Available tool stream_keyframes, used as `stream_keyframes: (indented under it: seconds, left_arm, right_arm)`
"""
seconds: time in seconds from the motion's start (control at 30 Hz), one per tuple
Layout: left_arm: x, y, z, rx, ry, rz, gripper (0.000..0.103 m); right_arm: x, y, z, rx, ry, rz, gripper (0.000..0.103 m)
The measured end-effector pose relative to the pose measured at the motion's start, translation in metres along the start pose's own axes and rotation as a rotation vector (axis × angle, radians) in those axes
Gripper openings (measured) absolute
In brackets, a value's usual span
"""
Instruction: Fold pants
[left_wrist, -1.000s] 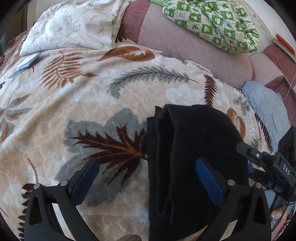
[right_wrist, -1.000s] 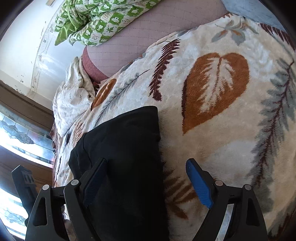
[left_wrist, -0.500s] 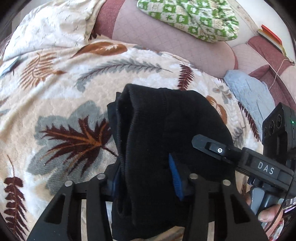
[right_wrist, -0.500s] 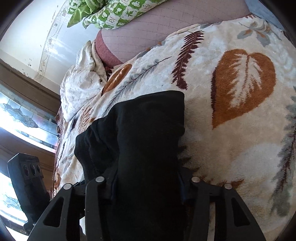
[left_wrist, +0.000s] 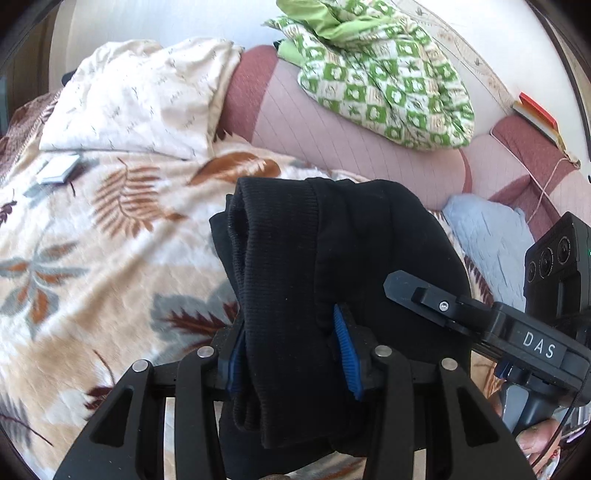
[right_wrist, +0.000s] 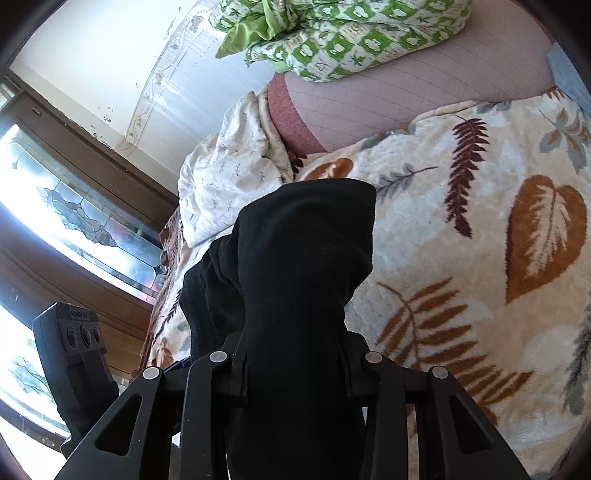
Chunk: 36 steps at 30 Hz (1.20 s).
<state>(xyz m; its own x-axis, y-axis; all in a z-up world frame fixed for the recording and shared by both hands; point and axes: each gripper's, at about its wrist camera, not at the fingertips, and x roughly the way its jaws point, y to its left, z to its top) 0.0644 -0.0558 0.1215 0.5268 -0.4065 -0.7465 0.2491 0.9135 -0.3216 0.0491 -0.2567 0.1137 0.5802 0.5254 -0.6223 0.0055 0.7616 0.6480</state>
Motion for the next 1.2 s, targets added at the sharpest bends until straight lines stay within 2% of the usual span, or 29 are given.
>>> stream_keyframes:
  seconds: [0.17,0.43,0.57,0.63,0.7,0.83,1.03,1.13,1.2]
  left_arm:
    - [0.02,0.011,0.018,0.02,0.004,0.075,0.044]
    - [0.079,0.035,0.014,0.027,0.096,0.12,0.045]
    - [0.092,0.037,0.011,0.052,0.082,0.132,0.054]
    - [0.094,0.038,0.01,0.062,0.072,0.139,0.062]
    - [0.095,0.044,0.01,0.058,0.07,0.134,0.074]
    - [0.083,0.059,0.013,0.024,0.071,0.101,0.077]
    - [0.05,0.065,0.024,0.02,-0.001,0.144,0.078]
    - [0.037,0.068,0.035,0.004,-0.042,0.161,0.078]
    - [0.039,0.066,0.043,-0.002,-0.042,0.183,0.078]
  right_arm:
    - [0.027,0.007,0.015,0.023,0.0,0.013,0.037]
    - [0.084,-0.028,0.014,0.114,0.052,-0.036,0.038]
    - [0.099,-0.041,0.016,0.115,0.062,-0.07,0.038]
    - [0.101,-0.045,0.017,0.111,0.066,-0.082,0.043]
    - [0.102,-0.049,0.016,0.114,0.067,-0.096,0.049]
    - [0.09,-0.048,0.018,0.088,0.031,-0.16,0.064]
    - [0.053,-0.024,0.027,-0.028,-0.087,-0.293,0.066]
    - [0.048,-0.01,0.026,-0.083,-0.096,-0.321,0.066]
    - [0.049,-0.003,0.024,-0.105,-0.095,-0.33,0.066]
